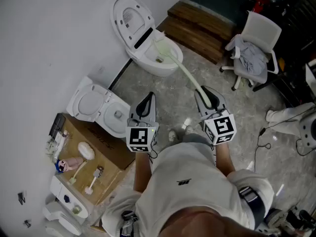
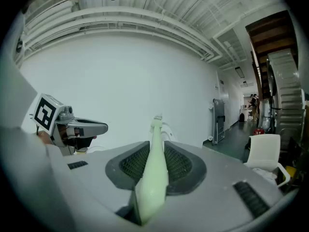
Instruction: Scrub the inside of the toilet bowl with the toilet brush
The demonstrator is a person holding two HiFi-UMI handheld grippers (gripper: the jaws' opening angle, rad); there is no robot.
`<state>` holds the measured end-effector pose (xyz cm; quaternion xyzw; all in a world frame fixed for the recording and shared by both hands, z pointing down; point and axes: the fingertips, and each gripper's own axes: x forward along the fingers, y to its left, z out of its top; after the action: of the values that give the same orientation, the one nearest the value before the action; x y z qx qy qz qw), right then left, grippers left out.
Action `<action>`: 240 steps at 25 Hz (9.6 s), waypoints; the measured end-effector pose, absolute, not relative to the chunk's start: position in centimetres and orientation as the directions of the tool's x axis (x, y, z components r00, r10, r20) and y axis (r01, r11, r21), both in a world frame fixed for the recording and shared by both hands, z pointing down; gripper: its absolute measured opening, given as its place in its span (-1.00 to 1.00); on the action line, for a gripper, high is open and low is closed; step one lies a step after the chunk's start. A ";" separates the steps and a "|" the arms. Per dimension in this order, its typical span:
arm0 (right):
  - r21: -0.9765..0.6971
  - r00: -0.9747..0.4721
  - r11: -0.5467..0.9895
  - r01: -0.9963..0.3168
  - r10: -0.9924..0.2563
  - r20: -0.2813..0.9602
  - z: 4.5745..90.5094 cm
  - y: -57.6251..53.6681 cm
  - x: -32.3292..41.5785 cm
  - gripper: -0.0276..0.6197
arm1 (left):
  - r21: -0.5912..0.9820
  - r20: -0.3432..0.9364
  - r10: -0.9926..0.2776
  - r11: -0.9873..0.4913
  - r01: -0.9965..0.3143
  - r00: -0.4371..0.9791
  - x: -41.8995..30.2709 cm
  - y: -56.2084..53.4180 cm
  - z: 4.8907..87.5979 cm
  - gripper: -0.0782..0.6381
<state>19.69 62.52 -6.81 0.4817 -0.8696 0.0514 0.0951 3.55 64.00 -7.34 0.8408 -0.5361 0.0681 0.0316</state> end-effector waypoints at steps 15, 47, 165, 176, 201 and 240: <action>-0.003 -0.500 0.512 -0.859 -0.836 0.226 -5.6 61.2 18.1 -0.65 | -0.010 0.154 -0.881 -0.454 -0.891 0.447 2.3 62.0 -5.7 -0.75; -0.060 -0.634 0.643 -0.763 -0.728 0.262 -3.8 36.2 18.6 -0.64 | -0.054 0.213 -0.916 -0.358 -0.932 0.339 4.3 38.9 -5.3 -0.75; -0.215 -0.419 0.609 -0.764 -0.214 0.882 53.1 8.5 8.8 -0.64 | 0.348 0.684 -0.561 -0.310 -0.885 0.466 -1.0 8.6 51.7 -0.75; -0.262 -0.387 0.613 -0.745 -0.076 0.919 57.2 10.3 8.2 -0.64 | 0.373 0.690 -0.556 -0.275 -0.886 0.463 -1.4 8.3 52.7 -0.75; -0.432 -0.460 0.377 -0.819 0.018 0.888 62.0 12.2 3.6 -0.64 | 0.395 0.696 -0.537 -0.269 -0.878 0.478 -2.4 7.7 53.3 -0.75; -0.277 -0.311 0.181 -0.944 -0.201 0.929 65.4 2.6 4.2 -0.65 | 0.401 0.712 -0.517 -0.255 -0.880 0.475 -4.2 6.4 54.6 -0.75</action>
<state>4.17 2.65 65.35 0.4341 -0.6591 0.4701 0.3952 -4.21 6.36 54.64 0.7593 -0.4597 0.2262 0.4013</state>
